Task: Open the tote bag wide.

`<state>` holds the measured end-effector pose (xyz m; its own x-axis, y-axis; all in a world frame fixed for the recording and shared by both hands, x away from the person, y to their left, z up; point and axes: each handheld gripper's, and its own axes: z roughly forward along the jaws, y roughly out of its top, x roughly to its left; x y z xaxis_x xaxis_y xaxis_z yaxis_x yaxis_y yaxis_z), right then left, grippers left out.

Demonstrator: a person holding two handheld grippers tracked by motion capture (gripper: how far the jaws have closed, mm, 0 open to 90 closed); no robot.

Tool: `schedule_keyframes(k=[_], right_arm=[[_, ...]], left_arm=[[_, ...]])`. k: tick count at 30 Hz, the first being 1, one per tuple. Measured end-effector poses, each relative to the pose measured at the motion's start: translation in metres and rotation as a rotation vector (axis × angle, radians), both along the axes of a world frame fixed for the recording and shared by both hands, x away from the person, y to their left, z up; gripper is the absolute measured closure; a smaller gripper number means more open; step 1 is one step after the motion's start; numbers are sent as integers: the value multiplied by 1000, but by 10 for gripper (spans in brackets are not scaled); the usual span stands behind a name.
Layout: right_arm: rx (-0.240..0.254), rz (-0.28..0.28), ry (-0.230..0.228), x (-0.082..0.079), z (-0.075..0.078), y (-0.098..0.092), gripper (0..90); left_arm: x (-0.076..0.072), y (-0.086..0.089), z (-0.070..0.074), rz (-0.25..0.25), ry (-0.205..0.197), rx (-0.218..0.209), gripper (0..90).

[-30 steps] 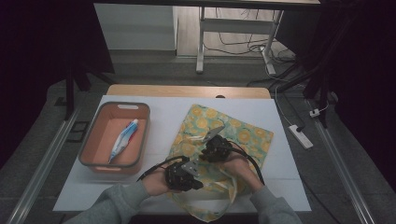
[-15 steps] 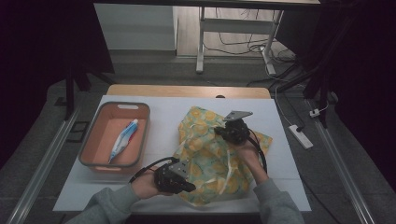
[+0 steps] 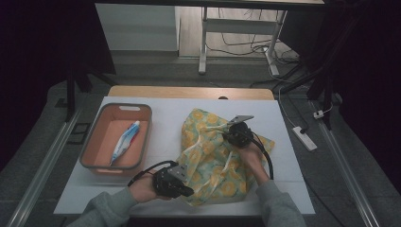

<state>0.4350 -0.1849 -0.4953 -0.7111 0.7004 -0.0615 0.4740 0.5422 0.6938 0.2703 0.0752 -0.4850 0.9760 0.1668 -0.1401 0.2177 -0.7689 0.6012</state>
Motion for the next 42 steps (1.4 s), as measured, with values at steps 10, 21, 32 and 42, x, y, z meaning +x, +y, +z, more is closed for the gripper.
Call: schedule_keyframes(k=[10, 21, 32, 42], right_arm=[[183, 102, -86, -40, 52, 7, 364], [77, 57, -55, -104, 59, -15, 280], [69, -37, 59, -109, 19, -26, 244], [-26, -31, 11, -108, 15, -4, 623]], left_arm=[[2, 9, 9, 127, -68, -125, 472], [7, 19, 16, 197, -91, -159, 441], [15, 32, 25, 268, -96, -204, 437], [18, 38, 29, 289, -101, -217, 434]])
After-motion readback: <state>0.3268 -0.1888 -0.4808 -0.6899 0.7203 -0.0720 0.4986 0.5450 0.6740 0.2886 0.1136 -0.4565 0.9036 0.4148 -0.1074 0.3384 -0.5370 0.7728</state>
